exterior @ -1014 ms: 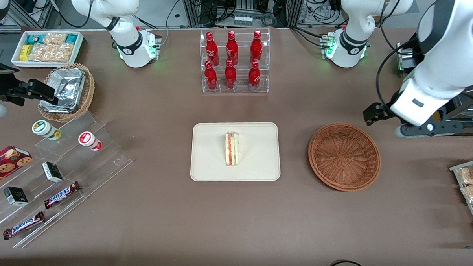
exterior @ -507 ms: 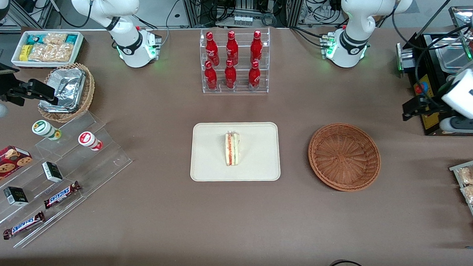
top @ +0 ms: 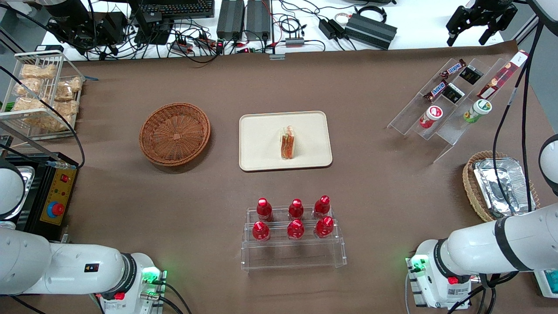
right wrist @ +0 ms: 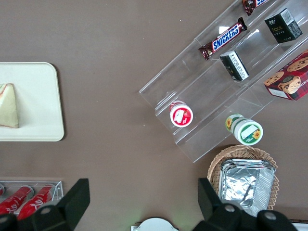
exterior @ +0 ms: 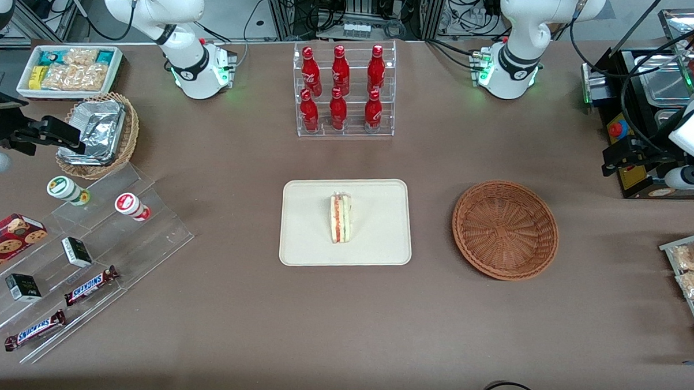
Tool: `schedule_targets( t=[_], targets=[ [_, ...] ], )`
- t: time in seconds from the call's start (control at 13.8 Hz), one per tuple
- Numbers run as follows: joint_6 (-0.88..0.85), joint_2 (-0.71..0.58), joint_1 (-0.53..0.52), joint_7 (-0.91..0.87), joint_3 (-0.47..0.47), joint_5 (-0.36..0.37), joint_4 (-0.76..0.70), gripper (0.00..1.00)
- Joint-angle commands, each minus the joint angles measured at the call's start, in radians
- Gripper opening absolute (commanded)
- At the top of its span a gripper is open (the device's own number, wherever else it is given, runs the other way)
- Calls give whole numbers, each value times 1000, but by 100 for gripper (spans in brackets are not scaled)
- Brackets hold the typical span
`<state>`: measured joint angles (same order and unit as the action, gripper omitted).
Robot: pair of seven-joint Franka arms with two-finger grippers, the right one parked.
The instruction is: Place sandwich from basket to tray
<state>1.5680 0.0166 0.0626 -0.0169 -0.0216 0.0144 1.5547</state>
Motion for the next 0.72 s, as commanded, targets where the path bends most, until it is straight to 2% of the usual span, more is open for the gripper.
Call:
schedule_targets(
  t=[0.0,0.65],
  targets=[
    [-14,19,17,15,-23,-4,-31,100],
    [-31,10,-13,35,-8,-4,-33,100]
  ],
)
